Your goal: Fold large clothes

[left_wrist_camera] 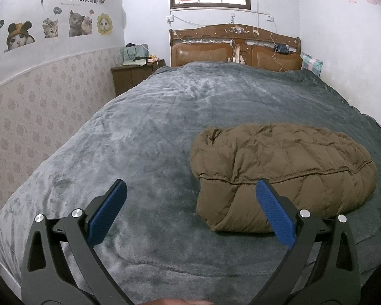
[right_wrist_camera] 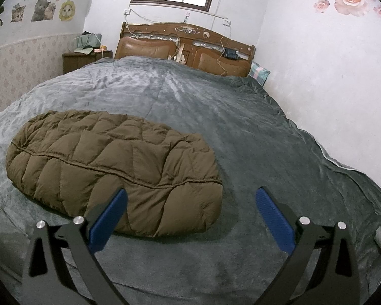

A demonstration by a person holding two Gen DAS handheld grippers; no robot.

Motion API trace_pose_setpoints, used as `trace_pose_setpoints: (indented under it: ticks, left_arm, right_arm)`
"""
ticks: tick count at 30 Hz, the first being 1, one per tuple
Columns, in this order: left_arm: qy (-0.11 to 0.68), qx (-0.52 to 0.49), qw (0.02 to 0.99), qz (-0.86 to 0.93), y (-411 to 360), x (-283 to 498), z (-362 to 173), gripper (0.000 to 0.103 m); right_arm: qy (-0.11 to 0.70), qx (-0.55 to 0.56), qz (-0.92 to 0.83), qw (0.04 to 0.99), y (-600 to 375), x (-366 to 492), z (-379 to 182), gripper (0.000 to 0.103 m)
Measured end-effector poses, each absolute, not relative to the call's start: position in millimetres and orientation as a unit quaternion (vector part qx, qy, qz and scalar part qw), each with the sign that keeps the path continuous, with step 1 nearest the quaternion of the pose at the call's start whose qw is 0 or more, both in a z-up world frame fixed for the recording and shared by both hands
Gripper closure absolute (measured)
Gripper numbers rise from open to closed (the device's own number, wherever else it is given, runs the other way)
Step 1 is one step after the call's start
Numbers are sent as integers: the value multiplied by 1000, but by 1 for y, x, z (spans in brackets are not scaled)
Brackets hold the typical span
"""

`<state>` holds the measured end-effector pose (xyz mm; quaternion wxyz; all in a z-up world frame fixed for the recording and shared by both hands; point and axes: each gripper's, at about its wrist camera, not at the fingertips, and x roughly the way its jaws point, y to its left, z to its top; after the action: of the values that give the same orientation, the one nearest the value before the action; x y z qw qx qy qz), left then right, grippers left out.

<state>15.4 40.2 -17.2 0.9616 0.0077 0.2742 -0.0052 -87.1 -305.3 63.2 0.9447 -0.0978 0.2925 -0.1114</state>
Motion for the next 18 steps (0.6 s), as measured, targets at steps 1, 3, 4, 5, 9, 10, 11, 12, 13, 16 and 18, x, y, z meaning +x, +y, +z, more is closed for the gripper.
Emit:
trace_pose_setpoints:
  ticks: [1, 3, 4, 5, 9, 10, 11, 12, 13, 16, 18]
  left_arm:
    - [274, 8, 962, -5, 40, 15, -17, 3]
    - [275, 8, 961, -5, 40, 15, -18, 3]
    - [275, 8, 961, -5, 40, 15, -18, 3]
    - [275, 8, 961, -5, 40, 15, -18, 3]
    - [275, 7, 961, -5, 40, 14, -18, 3]
    - [276, 7, 961, -5, 40, 14, -18, 3]
    - [276, 7, 961, -4, 40, 14, -18, 3]
    - [276, 7, 961, -4, 39, 14, -18, 3]
    - [276, 7, 961, -4, 40, 14, -18, 3]
    - [276, 7, 961, -5, 40, 15, -18, 3]
    - [276, 6, 961, -6, 40, 14, -18, 3]
  right_arm:
    - [293, -97, -111, 945, -305, -87, 63, 2]
    - [292, -98, -112, 945, -305, -87, 63, 2]
    - [292, -98, -112, 945, -306, -87, 63, 2]
    - [293, -97, -111, 945, -306, -89, 63, 2]
    - [293, -98, -110, 945, -306, -87, 63, 2]
    - [293, -98, -111, 945, -306, -87, 64, 2]
    - [293, -98, -111, 945, -306, -86, 64, 2]
    - [293, -98, -111, 945, -306, -87, 64, 2]
    - [293, -98, -111, 945, -307, -86, 64, 2]
    - [293, -98, -111, 945, -307, -86, 64, 2]
    - [293, -99, -110, 945, -306, -86, 64, 2]
